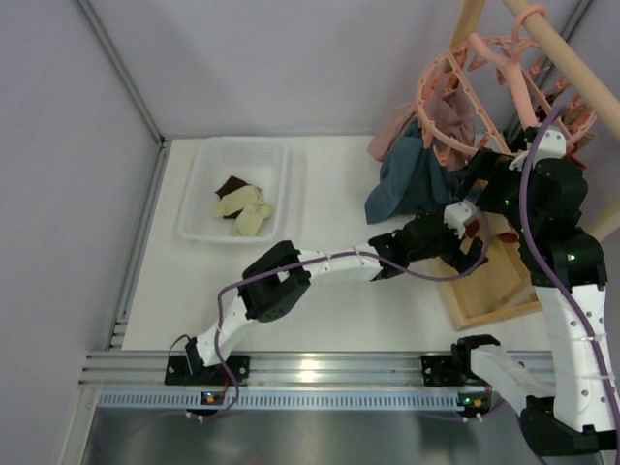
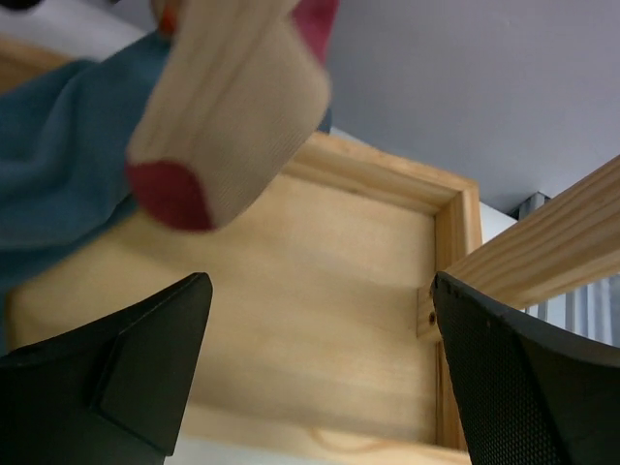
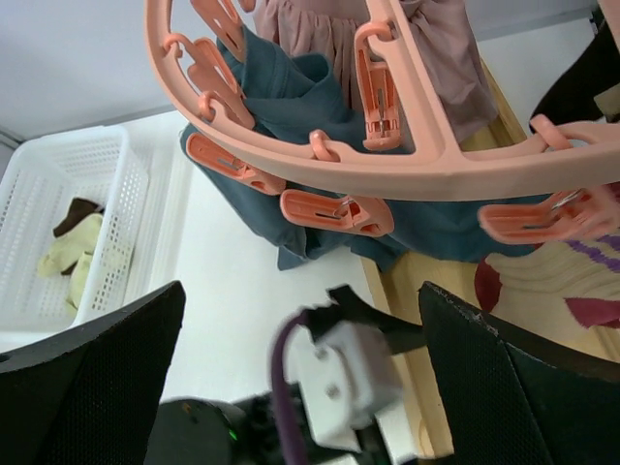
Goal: Remove the socks clipped to the hanger
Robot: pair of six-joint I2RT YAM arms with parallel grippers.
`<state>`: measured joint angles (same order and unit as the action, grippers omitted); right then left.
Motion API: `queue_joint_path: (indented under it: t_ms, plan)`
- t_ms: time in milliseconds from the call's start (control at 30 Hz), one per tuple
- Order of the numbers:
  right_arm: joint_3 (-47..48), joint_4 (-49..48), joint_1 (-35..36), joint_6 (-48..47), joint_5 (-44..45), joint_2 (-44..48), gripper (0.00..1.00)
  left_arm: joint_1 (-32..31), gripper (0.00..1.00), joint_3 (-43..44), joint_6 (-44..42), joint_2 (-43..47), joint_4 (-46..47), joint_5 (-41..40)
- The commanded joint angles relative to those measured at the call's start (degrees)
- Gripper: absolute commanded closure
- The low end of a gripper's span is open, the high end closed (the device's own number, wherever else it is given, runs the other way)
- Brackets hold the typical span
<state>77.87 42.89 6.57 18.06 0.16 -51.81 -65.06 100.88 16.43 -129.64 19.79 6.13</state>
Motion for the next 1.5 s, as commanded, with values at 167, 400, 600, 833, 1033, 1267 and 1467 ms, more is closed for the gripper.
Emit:
queue_joint_path:
  t_ms: [167,400,600,833,1033,1267,1467]
  plan:
    - [4.3,1.4,-0.6,-0.3,0.1,1.4,0.00,-2.8,0.02,19.5,-18.1,-11.8,5.6,-11.4]
    - [4.6,1.3,-0.6,-0.1,-1.5,2.3,0.00,-3.1,0.02,33.4,-22.9,-23.1,7.7,-25.1]
    - [5.0,1.8,-0.6,-0.5,-1.6,2.8,0.01,-2.9,0.02,37.9,-27.8,-29.6,14.8,-19.8]
    - [4.2,2.2,-0.6,-1.0,-1.1,3.8,0.01,-1.7,0.63,35.4,-26.3,-27.5,19.4,-21.6]
    - [4.3,2.9,-0.6,-1.1,-1.0,4.5,0.01,-1.1,1.00,22.9,-22.8,-18.1,22.4,-14.7]
    - [6.3,6.3,-0.7,-1.3,-0.5,5.5,0.00,-1.2,1.00,5.4,-17.7,-4.1,22.7,-4.5]
    - [9.8,10.4,-0.6,-2.1,0.9,5.9,0.01,-1.0,1.00,-15.5,-9.1,13.0,22.7,2.1]
